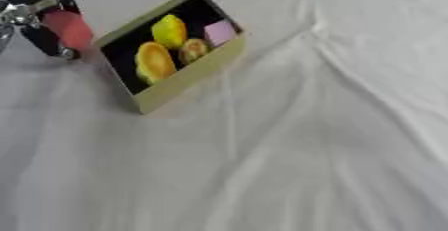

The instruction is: Pick up objects on the table and place them in the box.

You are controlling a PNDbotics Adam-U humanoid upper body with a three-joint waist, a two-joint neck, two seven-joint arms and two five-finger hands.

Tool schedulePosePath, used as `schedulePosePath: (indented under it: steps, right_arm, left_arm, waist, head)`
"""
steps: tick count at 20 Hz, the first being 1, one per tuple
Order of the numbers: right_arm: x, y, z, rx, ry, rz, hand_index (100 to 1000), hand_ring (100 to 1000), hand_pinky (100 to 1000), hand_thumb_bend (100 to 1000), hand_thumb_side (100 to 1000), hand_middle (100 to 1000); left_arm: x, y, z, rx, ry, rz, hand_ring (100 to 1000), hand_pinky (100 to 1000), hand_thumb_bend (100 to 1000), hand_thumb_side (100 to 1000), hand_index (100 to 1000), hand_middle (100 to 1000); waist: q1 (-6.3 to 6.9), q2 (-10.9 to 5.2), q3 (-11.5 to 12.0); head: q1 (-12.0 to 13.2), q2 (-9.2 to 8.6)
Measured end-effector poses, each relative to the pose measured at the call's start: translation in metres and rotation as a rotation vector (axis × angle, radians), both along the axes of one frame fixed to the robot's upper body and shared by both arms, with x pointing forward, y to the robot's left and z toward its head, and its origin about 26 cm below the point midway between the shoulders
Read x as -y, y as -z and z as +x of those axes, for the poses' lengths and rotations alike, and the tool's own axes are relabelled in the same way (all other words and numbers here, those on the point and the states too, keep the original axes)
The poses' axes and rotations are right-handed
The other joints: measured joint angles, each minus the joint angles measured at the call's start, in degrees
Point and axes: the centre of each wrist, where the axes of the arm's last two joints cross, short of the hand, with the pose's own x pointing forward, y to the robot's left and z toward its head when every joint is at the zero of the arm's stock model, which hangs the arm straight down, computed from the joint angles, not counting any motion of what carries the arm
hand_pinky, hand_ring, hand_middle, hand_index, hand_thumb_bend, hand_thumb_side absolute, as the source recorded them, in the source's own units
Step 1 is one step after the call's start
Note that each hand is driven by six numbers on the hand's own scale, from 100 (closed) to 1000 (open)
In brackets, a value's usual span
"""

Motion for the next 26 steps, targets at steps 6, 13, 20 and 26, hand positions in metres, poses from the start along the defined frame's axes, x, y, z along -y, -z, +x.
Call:
schedulePosePath:
  steps: [6, 13, 20, 26]
  right_arm:
    - [0.0, 0.0, 0.0, -0.002, -0.001, 0.003, 811, 783, 873, 100, 617, 668]
    - [0.0, 0.0, 0.0, -0.002, -0.004, 0.004, 811, 783, 874, 100, 612, 669]
    - [-0.001, -0.002, 0.0, 0.005, -0.012, 0.002, 811, 784, 874, 100, 611, 670]
    - [-0.002, -0.002, 0.001, 0.001, -0.02, 0.002, 811, 784, 874, 100, 613, 669]
  left_arm:
    - [0.018, -0.023, -0.011, 0.079, 0.098, -0.025, 497, 556, 464, 100, 684, 584]
    - [0.055, -0.041, -0.035, 0.103, 0.306, -0.027, 496, 556, 420, 100, 685, 577]
    - [0.089, -0.047, -0.052, 0.05, 0.468, -0.024, 503, 563, 413, 100, 688, 581]
    - [0.11, -0.041, -0.051, -0.009, 0.524, -0.008, 521, 580, 415, 100, 695, 589]
  waist:
    - [0.14, -0.56, 0.4]
    - [0.15, -0.9, 0.5]
    - [0.21, -1.09, 0.3]
    - [0.23, -1.09, 0.0]
  head:
    - [-0.2, 0.67]
    - [-0.4, 0.99]
    - [-0.3, 1.41]
    - [-0.1, 1.49]
